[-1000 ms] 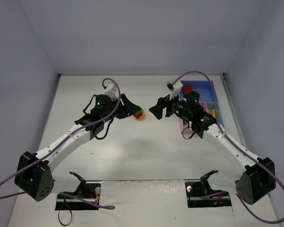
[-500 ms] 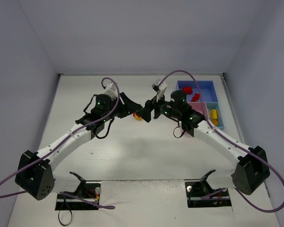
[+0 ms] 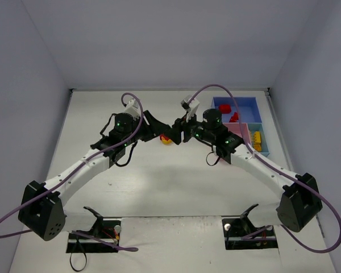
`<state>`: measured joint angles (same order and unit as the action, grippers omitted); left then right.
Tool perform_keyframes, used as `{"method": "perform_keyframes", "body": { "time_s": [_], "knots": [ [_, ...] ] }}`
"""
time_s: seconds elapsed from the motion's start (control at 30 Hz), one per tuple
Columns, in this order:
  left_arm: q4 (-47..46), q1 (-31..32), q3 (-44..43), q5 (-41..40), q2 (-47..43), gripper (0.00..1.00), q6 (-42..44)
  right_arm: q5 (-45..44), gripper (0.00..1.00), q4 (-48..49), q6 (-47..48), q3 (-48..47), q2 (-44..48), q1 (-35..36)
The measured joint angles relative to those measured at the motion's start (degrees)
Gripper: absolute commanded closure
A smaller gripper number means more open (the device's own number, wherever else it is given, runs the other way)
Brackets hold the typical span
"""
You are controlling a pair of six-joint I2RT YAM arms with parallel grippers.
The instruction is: Sort the legos into containers by color
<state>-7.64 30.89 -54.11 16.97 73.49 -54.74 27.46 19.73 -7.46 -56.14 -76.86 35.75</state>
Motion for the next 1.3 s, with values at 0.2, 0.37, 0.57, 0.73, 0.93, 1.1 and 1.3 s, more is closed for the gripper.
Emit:
{"method": "perform_keyframes", "body": {
  "time_s": [0.2, 0.37, 0.57, 0.73, 0.93, 1.1, 1.3],
  "knots": [
    [0.0, 0.0, 0.0, 0.0, 0.0, 0.85, 0.0, -0.1, 0.5, 0.3, 0.0, -0.3, -1.2, 0.3],
    [0.0, 0.0, 0.0, 0.0, 0.0, 0.85, 0.0, -0.3, 0.56, 0.3, 0.0, -0.3, -1.9, 0.4],
    [0.0, 0.0, 0.0, -0.1, -0.2, 0.85, -0.3, -1.0, 0.75, 0.5, 0.0, -0.3, -1.9, 0.8],
    [0.0, 0.0, 0.0, -0.3, -0.2, 0.8, -0.4, -1.5, 1.0, 0.7, 0.0, -0.3, -1.9, 1.0],
    [0.5, -0.1, 0.0, -0.4, -0.5, 0.43, -0.6, -1.6, 1.0, 0.8, 0.1, -0.2, -1.8, 1.1],
    [1.9, -0.7, 0.0, -0.3, -1.4, 0.35, -1.8, -2.8, 1.0, 1.1, 0.5, 1.1, -1.7, 1.1],
    [2.8, -2.2, 0.0, -0.7, -1.8, 0.36, -2.8, -3.6, 1.0, 1.0, 1.1, 2.4, -1.6, 1.1]
  ]
}}
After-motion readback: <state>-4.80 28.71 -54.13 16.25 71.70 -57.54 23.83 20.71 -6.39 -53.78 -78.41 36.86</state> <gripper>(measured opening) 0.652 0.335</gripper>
